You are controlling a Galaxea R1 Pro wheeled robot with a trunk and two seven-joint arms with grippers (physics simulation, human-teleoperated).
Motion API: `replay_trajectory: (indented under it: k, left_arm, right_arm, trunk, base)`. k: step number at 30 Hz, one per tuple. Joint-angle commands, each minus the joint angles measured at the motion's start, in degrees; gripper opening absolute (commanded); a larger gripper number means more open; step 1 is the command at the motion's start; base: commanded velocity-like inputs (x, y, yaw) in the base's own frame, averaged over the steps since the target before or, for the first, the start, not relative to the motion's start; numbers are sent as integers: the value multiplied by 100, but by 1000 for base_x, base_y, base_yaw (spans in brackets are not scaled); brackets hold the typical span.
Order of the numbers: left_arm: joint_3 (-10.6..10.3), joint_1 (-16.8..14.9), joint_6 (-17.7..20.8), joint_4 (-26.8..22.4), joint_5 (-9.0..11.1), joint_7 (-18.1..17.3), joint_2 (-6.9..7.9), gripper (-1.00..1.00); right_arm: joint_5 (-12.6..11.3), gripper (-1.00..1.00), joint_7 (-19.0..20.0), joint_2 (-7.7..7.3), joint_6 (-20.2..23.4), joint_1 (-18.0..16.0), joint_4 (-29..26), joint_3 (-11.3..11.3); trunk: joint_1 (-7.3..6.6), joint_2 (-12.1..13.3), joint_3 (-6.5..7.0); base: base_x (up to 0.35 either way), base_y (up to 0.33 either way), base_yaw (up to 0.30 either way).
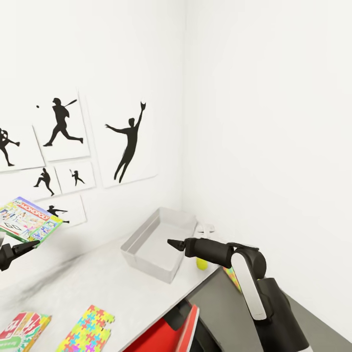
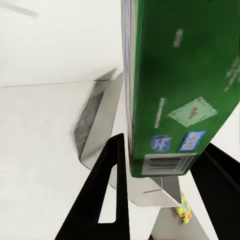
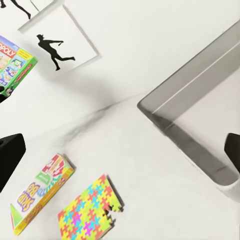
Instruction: Put all the toys in the child's room - the three board games (two on the bed and one on the table), the two jigsaw puzzles on the table, and the tennis ball on the table - inside the toy box on the table in the child's room.
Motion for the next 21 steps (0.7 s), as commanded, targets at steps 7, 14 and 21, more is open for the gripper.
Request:
replay_trajectory:
  k: [7, 14, 21]
  left_arm:
    - [11, -3, 50, 3, 11, -12, 1, -100]
    - [11, -3, 50, 3, 11, -12, 2, -100]
    - [11, -3, 50, 3, 11, -12, 1, -100]
  right_arm:
    - [49, 100, 60, 3, 20, -2, -2, -7]
    - [49, 100, 80, 4, 20, -2, -2, -7]
    - [49, 100, 92, 3, 20, -2, -2, -7]
  trunk:
    - [4, -5, -2]
    - [4, -5, -2]
    - [4, -5, -2]
  base:
    - [44, 0, 0]
    - [2, 0, 0]
    - [0, 0, 0]
